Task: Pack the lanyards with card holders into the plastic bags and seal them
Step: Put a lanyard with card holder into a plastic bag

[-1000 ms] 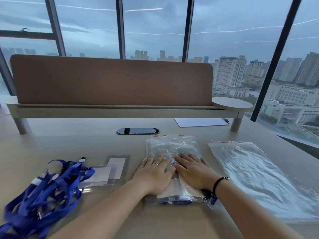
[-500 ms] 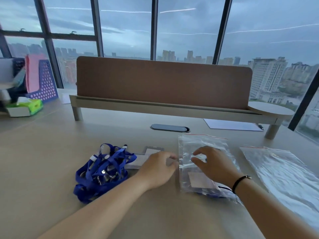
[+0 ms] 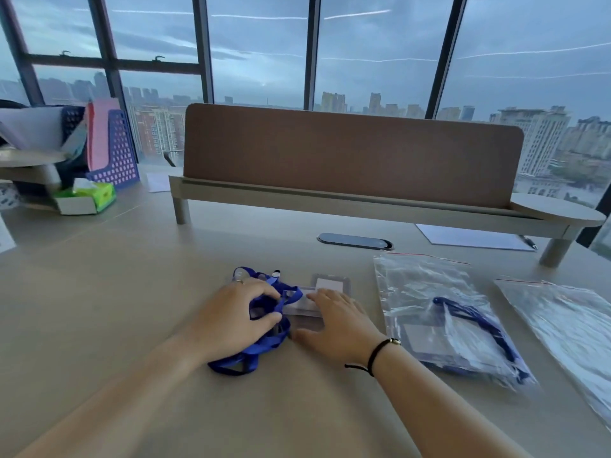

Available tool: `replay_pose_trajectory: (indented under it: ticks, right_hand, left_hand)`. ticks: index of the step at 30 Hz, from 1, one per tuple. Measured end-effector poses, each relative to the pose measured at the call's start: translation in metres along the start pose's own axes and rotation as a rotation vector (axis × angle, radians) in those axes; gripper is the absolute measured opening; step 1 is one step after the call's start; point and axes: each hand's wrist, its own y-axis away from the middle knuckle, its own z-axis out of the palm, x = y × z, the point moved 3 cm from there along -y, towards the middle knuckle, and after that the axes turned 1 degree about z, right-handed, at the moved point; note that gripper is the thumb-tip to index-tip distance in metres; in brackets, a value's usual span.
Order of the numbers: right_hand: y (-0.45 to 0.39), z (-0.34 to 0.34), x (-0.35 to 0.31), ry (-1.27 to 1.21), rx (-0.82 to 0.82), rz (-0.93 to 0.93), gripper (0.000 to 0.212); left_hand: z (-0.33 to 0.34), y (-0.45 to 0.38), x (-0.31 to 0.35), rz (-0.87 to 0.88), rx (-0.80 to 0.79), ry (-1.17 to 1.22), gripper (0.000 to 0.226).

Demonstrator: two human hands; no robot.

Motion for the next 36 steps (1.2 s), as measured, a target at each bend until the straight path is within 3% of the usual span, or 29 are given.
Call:
replay_pose_trajectory:
  ticks: [4, 8, 13, 18, 22, 27, 30, 32, 34, 36]
  right_hand:
    - [-0.004, 0.013, 0.000, -0.006, -0.015, 0.082, 0.086]
    - [-0.002, 0.014, -0.001, 0.008, 0.077, 0.077, 0.078]
    - [0.004, 0.010, -0.004, 0.133, 0.158, 0.033, 0.071]
    - [0.013, -0.002, -0.009, 0.232, 0.208, -0.049, 0.054]
    - [0.012, -0.008, -0.003, 0.233, 0.384, -0.099, 0.046]
    - [0.017, -0.029, -0.002, 0.190, 0.766, -0.245, 0.034]
    - [0.024, -0.041, -0.001, 0.022, 0.898, -0.151, 0.031]
    - [0.024, -0.044, 0.000, -0.234, 0.915, -0.017, 0.032]
    - [0.021, -0.042, 0.001, -0.565, 0.851, 0.100, 0.033]
    - [0.017, -0.036, -0.004, -0.855, 0.731, 0.168, 0.033]
  left_hand:
    - [0.008, 0.007, -0.010, -0.005, -0.064, 0.035, 0.048]
    - [0.012, 0.007, -0.011, 0.010, -0.083, -0.034, 0.056]
    - [0.012, 0.010, -0.009, 0.007, -0.077, -0.084, 0.056]
    - [0.006, 0.011, -0.006, -0.028, -0.031, -0.058, 0.041]
    - [-0.001, 0.012, -0.008, -0.072, 0.012, -0.001, 0.031]
    - [-0.007, 0.010, -0.013, -0.113, 0.041, 0.053, 0.028]
    - [-0.009, 0.009, -0.017, -0.141, 0.107, 0.105, 0.032]
    - [-0.010, 0.008, -0.016, -0.147, 0.148, 0.149, 0.029]
    - [-0.011, 0.007, -0.012, -0.138, 0.162, 0.238, 0.016]
    - [-0.010, 0.007, -0.007, -0.118, 0.094, 0.359, 0.022]
